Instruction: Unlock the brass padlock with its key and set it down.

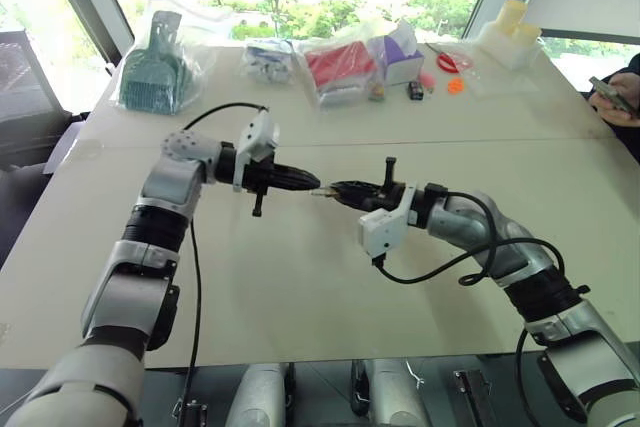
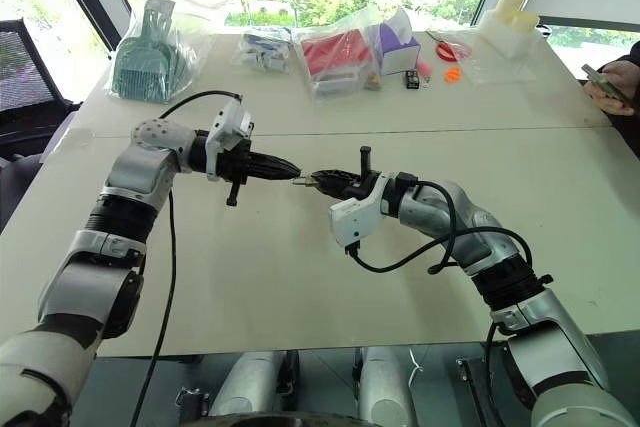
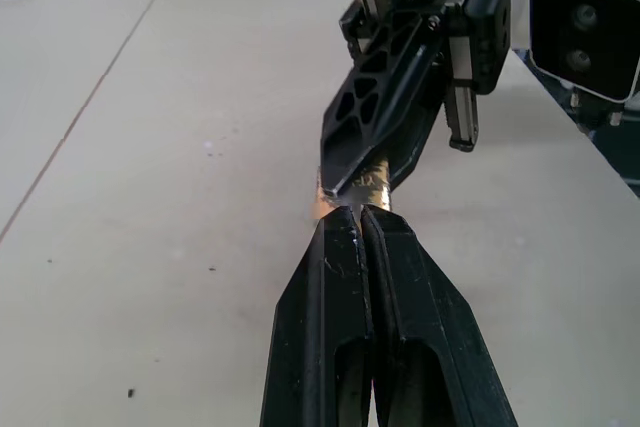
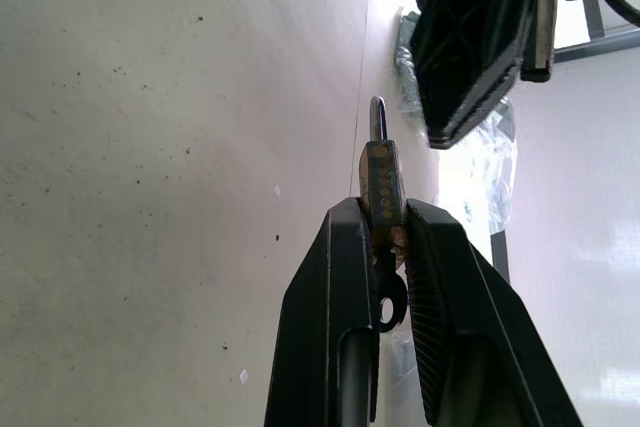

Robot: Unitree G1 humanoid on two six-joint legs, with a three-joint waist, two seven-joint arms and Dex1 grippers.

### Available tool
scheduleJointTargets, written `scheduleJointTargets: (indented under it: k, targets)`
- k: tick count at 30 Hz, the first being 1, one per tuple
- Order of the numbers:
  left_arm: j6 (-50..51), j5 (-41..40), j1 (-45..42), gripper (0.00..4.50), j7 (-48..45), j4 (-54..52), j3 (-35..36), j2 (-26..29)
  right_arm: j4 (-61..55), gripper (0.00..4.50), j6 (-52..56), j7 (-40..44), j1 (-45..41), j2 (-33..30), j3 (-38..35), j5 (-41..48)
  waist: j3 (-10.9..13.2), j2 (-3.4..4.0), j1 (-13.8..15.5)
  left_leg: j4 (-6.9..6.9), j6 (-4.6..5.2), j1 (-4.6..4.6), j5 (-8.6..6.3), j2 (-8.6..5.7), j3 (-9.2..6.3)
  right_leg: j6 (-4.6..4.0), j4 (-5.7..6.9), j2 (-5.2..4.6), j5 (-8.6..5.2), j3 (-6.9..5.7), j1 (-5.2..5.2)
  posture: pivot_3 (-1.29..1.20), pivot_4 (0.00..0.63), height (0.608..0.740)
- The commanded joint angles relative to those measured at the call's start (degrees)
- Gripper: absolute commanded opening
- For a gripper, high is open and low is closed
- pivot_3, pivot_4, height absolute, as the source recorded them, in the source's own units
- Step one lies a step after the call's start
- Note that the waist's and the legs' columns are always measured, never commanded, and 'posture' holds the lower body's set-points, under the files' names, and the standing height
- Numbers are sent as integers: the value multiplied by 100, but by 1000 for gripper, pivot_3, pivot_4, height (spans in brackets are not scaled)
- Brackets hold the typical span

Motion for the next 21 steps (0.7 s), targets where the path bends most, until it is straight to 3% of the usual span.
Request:
scheduleJointTargets:
  k: [1,12,21]
  targets:
    - [-20,49,40,59,-65,-215,-123,18,-236,0,30,19,-115,22,-187,173,0,0,-2,0,0,0,0,0,0,0,0,0,0,0,0,0,150,740]
    - [-787,359,-141,59,753,554,26,-303,-393,0,146,137,-124,29,-203,264,0,0,5,0,0,1,0,0,0,0,0,0,0,0,0,0,150,740]
    - [-781,237,69,59,705,289,119,-32,-277,0,180,188,-45,-38,-247,265,0,0,-5,0,0,1,0,0,0,0,1,0,0,0,0,0,150,740]
